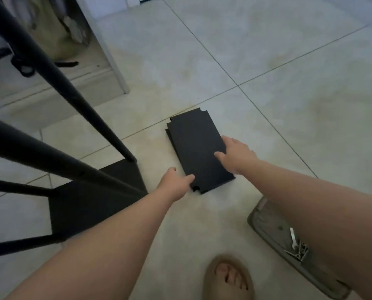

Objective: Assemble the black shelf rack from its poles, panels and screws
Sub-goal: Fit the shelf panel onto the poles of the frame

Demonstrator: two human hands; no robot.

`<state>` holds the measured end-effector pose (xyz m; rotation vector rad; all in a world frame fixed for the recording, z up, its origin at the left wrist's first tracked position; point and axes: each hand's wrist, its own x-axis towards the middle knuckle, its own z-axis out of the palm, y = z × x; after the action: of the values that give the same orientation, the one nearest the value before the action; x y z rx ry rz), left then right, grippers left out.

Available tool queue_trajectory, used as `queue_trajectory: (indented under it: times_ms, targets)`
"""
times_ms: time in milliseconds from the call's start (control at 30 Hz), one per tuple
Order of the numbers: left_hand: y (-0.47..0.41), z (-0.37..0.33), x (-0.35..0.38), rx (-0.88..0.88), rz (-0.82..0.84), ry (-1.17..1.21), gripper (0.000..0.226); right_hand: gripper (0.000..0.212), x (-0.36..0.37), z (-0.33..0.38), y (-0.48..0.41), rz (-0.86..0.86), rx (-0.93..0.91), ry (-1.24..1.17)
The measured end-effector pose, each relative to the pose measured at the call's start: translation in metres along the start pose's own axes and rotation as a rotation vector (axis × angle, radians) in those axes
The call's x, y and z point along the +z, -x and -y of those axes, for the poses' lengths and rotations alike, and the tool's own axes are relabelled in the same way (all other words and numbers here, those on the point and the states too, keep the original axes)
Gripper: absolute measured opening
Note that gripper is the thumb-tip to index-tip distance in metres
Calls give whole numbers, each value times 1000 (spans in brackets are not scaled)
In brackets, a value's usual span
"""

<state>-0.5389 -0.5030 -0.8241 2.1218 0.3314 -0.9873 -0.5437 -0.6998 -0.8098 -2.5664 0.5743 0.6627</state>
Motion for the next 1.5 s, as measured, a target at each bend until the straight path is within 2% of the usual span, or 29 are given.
queue_trajectory:
  times_ms: [67,233,433,600,800,967,1067,1167,1333,1500]
  targets:
    - [-27,-4,16,-24,-31,74,79,60,9,-7,-28,8,47,-61]
    - [-67,-7,40,4,-134,162,37,55,33,-31,-62,66,188,-375]
    - [-80,-40,73,78,-126,106,35,29,22,-66,-65,-26,273,-644]
    - [-82,-76,96,149,-37,143,27,30,-5,-105,-54,-48,357,-717]
    - [-63,-113,95,151,69,242,27,26,-38,-129,-30,-155,347,-752]
    - [-12,-144,64,228,63,249,21,10,-84,-123,13,-221,345,-931]
    - [32,-160,36,325,75,196,47,17,-115,-109,51,-204,291,-1035]
    - [84,-177,3,435,54,171,42,17,-149,-91,97,-191,206,-1103]
    - [183,-198,-48,597,-9,155,54,9,-204,-58,173,-229,80,-1194]
    - [282,-199,-94,764,-144,110,52,22,-248,-23,252,-311,-60,-1234]
